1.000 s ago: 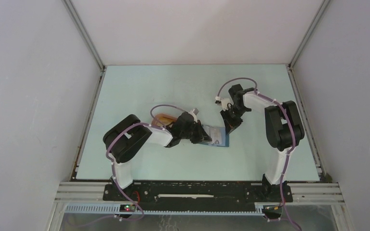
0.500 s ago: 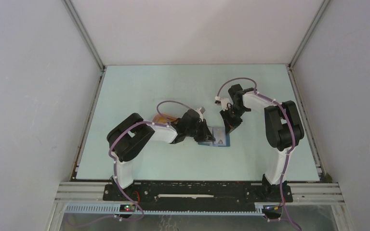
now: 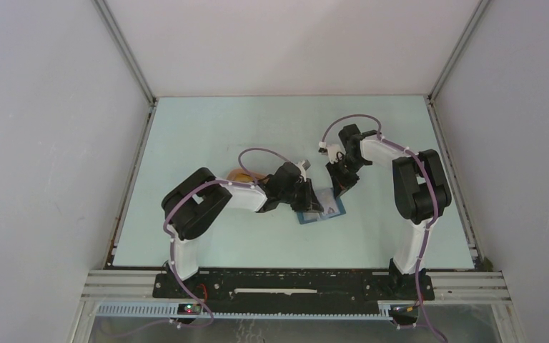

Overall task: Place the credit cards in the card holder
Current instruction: Insert the credit card into the card holder, then turn over the card slot in the card holder.

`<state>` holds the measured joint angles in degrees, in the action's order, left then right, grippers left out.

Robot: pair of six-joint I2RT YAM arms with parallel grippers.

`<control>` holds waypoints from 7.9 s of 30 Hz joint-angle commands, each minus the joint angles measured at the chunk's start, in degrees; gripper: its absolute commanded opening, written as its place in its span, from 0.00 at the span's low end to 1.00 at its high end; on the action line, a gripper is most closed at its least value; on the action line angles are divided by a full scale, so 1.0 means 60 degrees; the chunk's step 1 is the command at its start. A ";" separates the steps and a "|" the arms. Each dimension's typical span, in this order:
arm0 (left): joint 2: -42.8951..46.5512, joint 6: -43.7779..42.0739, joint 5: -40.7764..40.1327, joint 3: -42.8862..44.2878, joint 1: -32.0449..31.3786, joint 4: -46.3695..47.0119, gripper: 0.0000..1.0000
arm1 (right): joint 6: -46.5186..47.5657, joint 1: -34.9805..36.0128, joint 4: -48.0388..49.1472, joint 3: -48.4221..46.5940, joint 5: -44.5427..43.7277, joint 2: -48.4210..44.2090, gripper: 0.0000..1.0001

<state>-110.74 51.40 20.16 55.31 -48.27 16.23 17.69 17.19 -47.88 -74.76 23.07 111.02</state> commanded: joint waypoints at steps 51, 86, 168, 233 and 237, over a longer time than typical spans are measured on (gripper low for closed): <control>0.3822 -0.2481 -0.1605 -0.0849 0.0343 0.0007 0.32 | 0.0874 -0.0551 0.0666 0.0605 0.1350 -0.5094 0.25; 1.0056 -0.3519 -0.2594 -0.6095 0.0410 0.2310 0.97 | -0.1370 -0.0999 0.1994 0.1771 0.2993 -0.2073 0.82; 0.8016 -0.2970 -0.1955 -0.6215 0.0393 0.3931 0.93 | -0.1120 -0.0792 0.1408 0.1253 0.3470 -0.1224 0.54; 0.7280 -0.2620 -0.1639 -0.6127 0.0400 0.4473 0.92 | -0.1397 -0.1722 0.0991 0.1085 0.6132 -0.0631 0.42; 0.7280 -0.2619 -0.1647 -0.6117 0.0390 0.4473 0.92 | -0.1437 -0.1737 0.0979 0.1090 0.6233 -0.0538 0.34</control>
<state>-66.87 35.18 9.47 19.51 -46.09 40.45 9.58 7.07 -41.19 -66.17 57.87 107.09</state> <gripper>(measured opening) 0.918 0.360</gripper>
